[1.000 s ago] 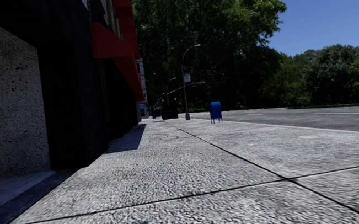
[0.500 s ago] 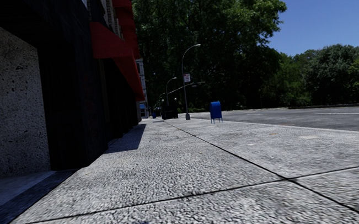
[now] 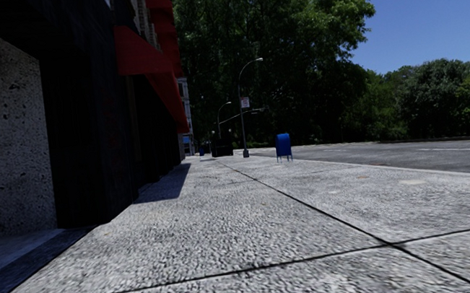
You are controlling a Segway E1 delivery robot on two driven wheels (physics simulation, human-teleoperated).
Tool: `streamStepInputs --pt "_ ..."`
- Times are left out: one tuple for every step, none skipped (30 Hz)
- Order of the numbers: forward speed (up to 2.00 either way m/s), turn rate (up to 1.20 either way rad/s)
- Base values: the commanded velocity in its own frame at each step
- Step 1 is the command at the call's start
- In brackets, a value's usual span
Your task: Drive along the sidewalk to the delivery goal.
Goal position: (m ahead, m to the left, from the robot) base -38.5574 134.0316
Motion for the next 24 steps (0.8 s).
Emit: streamStepInputs --pt "1.43 0.0" --pt "1.43 0.0" --pt "1.43 0.0" --pt "1.43 0.0" --pt "1.43 0.0" --pt "1.43 0.0" --pt "1.43 0.0" --pt "1.43 0.0" --pt "1.43 0.0" --pt "1.43 0.0" --pt "1.44 0.0" --pt "1.44 0.0" --pt "1.44 0.0" --pt "1.44 0.0" --pt "1.44 0.0" --pt "1.44 0.0" --pt "1.44 0.0" --pt "1.44 0.0" --pt "1.44 0.0" --pt "1.44 0.0" --pt "1.44 0.0" --pt "1.44 0.0" --pt "1.44 0.0" --pt "1.44 0.0"
